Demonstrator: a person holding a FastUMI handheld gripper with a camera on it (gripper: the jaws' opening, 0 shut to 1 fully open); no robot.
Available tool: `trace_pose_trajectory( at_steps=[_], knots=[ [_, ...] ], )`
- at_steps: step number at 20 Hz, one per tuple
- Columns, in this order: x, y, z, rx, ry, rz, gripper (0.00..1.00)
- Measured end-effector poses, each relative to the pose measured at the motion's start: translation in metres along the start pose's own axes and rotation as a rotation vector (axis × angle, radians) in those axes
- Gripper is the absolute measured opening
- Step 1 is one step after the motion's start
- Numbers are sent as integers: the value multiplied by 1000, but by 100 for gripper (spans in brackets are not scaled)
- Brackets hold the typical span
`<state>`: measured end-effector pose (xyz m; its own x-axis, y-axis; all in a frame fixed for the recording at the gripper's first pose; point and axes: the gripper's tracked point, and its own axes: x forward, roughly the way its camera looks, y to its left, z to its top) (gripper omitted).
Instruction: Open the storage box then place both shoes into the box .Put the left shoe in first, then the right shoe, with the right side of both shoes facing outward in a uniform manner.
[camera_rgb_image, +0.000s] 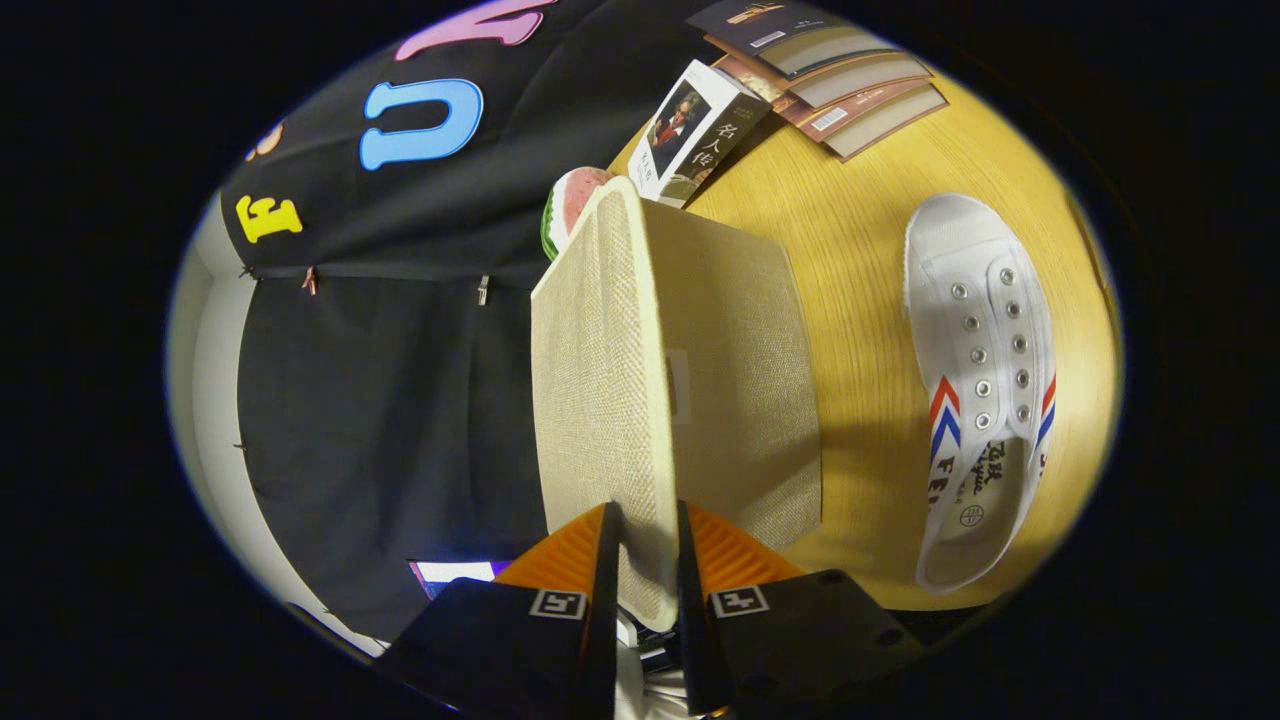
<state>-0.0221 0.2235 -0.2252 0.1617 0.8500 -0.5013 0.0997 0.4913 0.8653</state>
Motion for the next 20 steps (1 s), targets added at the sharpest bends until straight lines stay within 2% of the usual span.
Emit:
trace_pose_trajectory(
  at_steps=[1, 2, 4, 7, 10, 13, 16, 20],
  knots=[
    [-4, 0, 1, 0, 0, -2, 26],
    [-5, 1, 1, -10, -2, -7, 16],
    [-4, 2, 2, -27, -25, -38, 7],
    [-6, 6, 0, -60, -51, -88, 5],
    [-11, 18, 3, -17, -99, -107, 5],
    [-20, 47, 9, -20, -159, -60, 5],
    [-25, 74, 11, -96, -201, -47, 5],
    [-22, 127, 6, -150, -222, 14, 5]
  ],
)
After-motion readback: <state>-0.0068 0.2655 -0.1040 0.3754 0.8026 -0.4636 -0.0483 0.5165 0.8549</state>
